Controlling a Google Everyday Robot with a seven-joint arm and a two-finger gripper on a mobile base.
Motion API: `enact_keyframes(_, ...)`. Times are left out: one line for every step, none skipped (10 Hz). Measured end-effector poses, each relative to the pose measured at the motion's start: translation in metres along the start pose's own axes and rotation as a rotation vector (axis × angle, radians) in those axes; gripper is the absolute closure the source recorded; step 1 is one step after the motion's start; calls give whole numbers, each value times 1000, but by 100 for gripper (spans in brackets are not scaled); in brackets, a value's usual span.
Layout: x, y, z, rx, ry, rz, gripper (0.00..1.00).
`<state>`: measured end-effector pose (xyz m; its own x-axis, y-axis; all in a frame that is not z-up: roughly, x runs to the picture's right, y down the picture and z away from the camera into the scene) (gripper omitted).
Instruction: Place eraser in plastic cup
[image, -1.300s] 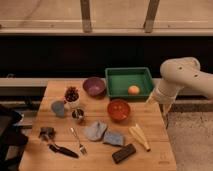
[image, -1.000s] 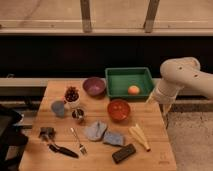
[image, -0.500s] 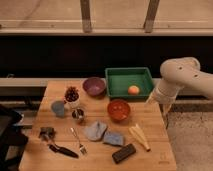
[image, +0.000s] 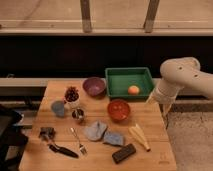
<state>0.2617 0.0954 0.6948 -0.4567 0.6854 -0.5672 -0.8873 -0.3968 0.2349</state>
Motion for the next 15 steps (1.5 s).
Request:
enact_keyframes(0,0,0,0,0,0,35)
enact_keyframes(0,0,0,0,0,0,35)
enact_keyframes(0,0,0,0,0,0,35)
enact_keyframes(0,0,0,0,0,0,35)
enact_keyframes(0,0,0,0,0,0,35)
enact_keyframes(0,0,0,0,0,0,35)
enact_keyframes(0,0,0,0,0,0,35)
enact_keyframes(0,0,0,0,0,0,35)
enact_keyframes(0,0,0,0,0,0,35)
enact_keyframes(0,0,0,0,0,-1,35)
enact_keyframes(0,1,-1,1,1,-4,35)
enact_keyframes(0,3,1,10,7,-29,35)
enact_keyframes(2,15,6,15,21,-58,35)
enact_keyframes(7,29,14,20,46,-82,35)
enact_keyframes(13,41,23,25,71,-95,35)
